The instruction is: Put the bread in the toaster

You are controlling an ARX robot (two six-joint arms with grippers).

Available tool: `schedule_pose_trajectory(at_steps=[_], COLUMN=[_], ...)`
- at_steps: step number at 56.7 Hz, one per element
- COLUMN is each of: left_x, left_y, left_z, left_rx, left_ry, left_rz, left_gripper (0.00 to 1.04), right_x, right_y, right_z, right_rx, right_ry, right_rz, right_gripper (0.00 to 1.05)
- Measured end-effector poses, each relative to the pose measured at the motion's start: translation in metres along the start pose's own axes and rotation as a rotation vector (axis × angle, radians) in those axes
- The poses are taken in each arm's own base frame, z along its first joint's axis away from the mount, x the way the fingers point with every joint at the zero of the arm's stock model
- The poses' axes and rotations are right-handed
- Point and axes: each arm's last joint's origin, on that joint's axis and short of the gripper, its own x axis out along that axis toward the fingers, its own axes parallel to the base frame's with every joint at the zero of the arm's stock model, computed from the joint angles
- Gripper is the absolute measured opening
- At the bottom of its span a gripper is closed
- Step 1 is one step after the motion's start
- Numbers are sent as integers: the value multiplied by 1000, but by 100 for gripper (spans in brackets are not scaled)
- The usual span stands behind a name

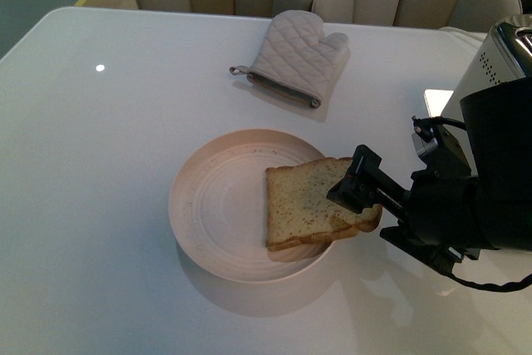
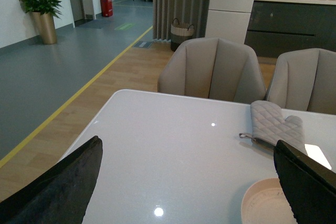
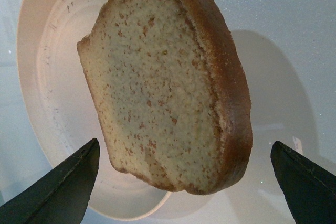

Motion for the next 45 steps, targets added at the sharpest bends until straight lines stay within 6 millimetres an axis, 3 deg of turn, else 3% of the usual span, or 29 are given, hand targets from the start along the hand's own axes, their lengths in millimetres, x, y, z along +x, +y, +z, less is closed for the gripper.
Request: schedule_pose_trajectory(at_steps=[6, 31, 37, 45], left_x=[0, 0, 0, 0], left_y=[0, 0, 0, 0], left_z=[0, 0, 0, 0], left_rx=[0, 0, 0, 0], left_ry=[0, 0, 0, 0], left_rz=[0, 0, 0, 0], left_gripper=[97, 97, 97, 97], right_x=[5, 8, 7, 0], right_y=[-1, 1, 1, 6], right_z=[1, 4, 4, 6], right_rx=[2, -6, -13, -30], right_ry=[5, -14, -26, -67], right_rz=[-3, 12, 18, 66], right_gripper=[87, 13, 4, 3])
